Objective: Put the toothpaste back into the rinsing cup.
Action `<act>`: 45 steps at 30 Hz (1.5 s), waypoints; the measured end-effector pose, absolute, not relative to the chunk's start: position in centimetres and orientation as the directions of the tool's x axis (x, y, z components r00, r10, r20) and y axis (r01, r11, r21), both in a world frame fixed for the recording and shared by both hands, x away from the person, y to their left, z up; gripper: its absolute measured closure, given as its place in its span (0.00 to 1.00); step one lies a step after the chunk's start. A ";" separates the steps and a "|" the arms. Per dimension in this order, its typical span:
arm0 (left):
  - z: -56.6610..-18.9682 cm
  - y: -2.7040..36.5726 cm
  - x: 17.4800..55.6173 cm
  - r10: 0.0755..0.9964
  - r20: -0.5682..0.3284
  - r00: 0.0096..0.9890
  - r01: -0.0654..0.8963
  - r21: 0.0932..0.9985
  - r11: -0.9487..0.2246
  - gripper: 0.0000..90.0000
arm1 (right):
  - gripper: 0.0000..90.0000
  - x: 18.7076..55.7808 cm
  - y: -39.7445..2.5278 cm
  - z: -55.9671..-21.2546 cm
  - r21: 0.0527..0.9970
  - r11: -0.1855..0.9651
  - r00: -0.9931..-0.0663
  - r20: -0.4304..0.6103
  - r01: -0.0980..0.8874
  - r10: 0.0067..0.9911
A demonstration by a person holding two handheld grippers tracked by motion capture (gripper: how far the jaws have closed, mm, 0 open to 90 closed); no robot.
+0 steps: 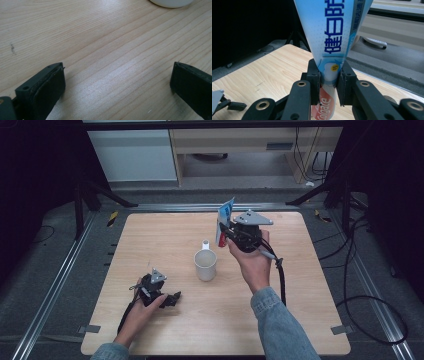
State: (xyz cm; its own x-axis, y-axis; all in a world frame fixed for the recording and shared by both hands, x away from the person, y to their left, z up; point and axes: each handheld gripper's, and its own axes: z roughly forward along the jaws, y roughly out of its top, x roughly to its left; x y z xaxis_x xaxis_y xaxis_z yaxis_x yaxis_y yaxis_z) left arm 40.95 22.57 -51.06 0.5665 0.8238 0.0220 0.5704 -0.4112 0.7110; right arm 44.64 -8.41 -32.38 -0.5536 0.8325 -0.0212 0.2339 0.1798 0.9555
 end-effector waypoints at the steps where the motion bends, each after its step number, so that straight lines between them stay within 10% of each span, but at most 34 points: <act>1: -51.1 22.6 40.9 0.824 0.022 0.567 0.570 0.711 -0.411 0.00 | 0.83 44.6 -8.3 -32.4 0.955 0.181 -0.556 -0.021 0.234 0.831; 45: -51.1 22.6 40.9 0.823 0.021 0.568 0.571 0.710 -0.413 0.00 | 0.83 44.1 -4.5 -37.3 0.937 0.203 -0.615 0.016 0.284 0.788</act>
State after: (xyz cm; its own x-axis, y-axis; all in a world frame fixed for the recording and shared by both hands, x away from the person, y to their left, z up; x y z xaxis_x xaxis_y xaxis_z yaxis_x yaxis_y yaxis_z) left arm 40.94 22.59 -51.05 0.5680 0.8227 0.0215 0.5710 -0.4127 0.7096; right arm 44.13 -4.52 -37.30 -0.6154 0.7881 0.0162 0.2840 0.2025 0.9372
